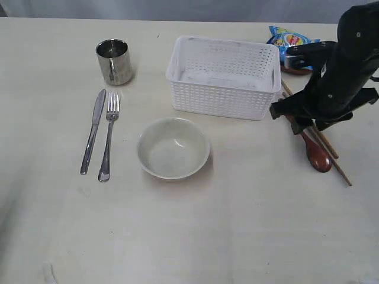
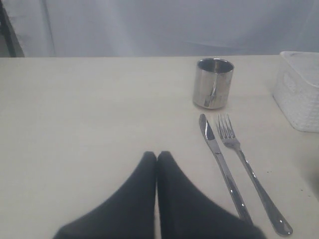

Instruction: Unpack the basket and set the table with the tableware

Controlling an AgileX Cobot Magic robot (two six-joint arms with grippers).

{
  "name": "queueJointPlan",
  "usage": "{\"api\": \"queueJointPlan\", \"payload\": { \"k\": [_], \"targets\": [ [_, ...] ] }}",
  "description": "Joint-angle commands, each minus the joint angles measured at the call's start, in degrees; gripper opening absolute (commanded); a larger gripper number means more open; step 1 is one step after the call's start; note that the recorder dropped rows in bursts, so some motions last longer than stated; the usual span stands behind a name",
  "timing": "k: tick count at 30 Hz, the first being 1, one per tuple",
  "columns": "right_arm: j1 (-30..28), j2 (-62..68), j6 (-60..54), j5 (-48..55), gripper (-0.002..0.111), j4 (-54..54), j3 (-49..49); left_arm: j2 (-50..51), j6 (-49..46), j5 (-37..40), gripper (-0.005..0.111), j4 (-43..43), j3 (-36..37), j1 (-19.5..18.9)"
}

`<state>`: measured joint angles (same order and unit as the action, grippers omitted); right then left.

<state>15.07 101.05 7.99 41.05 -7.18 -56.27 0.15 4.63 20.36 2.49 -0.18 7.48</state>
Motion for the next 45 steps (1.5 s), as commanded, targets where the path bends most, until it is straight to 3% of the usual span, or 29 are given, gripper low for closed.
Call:
{"api": "queueJointPlan", "payload": {
  "k": [1,15,17,21,22,29,36,42,45],
  "targets": [
    [-0.3,3.8,-1.8,-1.7,0.046,-0.2,0.0,-0.1,0.2,-0.6,0.000,0.5,0.2,-0.1],
    [-1.6,9.2,-3.4,-4.5,0.044,1.2,-0.4,-0.1,0.2,-0.6,0.000,0.5,0.2,-0.1],
    [-1.6,9.3,-4.8,-4.5,0.034,2.8,-0.4,-0.1,0.2,-0.6,0.000,0.5,0.2,-0.1],
    [-1.6,8.9,-6.1,-3.5,0.001,3.7,-0.4,-0.1,0.2,-0.6,0.000,0.5,0.2,-0.1],
    [-1.6,8.4,-6.1,-3.2,0.000,4.0,-0.4,-0.1,0.2,-0.6,0.000,0.5,0.2,-0.1],
    [1.2,0.2,-6.3,-1.8,0.000,7.2,-0.4,-0.1,0.2,-0.6,0.000,0.5,0.2,-0.1],
    [9.5,-10.1,-12.2,0.2,0.000,14.6,-0.4,-0.1,0.2,-0.6,0.000,0.5,0.2,-0.1],
    [17.7,-10.9,-17.1,-1.2,0.000,20.6,-2.9,-0.1,0.2,-0.6,0.000,0.5,0.2,-0.1],
    [18.0,-10.3,-14.7,-0.9,0.000,19.6,-5.1,-0.1,0.2,-0.6,0.000,0.5,0.2,-0.1]
  ]
}}
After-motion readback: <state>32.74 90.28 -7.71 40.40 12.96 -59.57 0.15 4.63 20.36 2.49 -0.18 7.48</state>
